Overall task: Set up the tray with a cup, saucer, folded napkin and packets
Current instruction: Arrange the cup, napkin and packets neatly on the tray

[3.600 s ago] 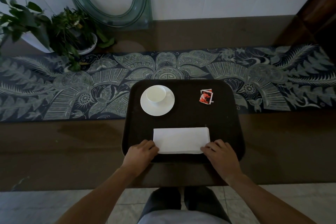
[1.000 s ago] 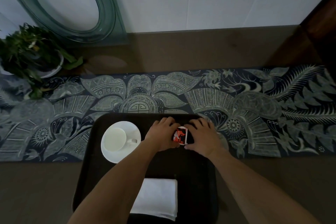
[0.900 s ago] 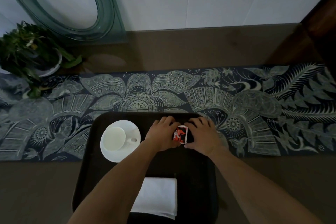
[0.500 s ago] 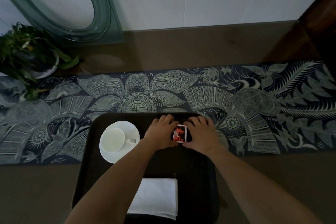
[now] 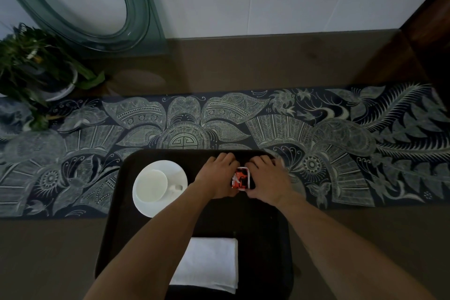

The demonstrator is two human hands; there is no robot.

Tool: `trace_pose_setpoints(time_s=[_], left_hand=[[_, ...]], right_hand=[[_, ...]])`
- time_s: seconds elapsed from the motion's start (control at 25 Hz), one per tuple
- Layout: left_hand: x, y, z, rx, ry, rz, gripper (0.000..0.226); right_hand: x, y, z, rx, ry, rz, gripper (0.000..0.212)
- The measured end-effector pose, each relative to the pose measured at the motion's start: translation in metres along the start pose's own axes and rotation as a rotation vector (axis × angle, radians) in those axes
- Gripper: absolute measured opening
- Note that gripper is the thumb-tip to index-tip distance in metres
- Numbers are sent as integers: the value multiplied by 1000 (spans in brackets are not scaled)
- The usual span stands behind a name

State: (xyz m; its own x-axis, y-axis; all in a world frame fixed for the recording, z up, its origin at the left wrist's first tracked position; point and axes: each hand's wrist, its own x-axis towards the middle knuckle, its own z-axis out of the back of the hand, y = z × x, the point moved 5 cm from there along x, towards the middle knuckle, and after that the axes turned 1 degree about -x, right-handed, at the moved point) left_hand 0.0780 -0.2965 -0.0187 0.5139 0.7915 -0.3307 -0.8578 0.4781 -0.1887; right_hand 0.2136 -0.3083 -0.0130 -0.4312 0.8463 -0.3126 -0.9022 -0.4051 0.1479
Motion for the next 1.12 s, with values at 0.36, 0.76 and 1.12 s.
trace_pose_setpoints(time_s=[0.36, 0.76, 1.12], left_hand=[[-32, 18, -7, 8, -11, 39, 71], [-47, 17, -14, -8, -26, 53, 74], [-51, 17, -15, -28, -29, 68, 79]], right_hand=[[1, 34, -6, 29, -17, 32, 68], [-12, 40, -13, 54, -9, 8, 72], [-14, 41, -14, 27, -24, -10, 73]])
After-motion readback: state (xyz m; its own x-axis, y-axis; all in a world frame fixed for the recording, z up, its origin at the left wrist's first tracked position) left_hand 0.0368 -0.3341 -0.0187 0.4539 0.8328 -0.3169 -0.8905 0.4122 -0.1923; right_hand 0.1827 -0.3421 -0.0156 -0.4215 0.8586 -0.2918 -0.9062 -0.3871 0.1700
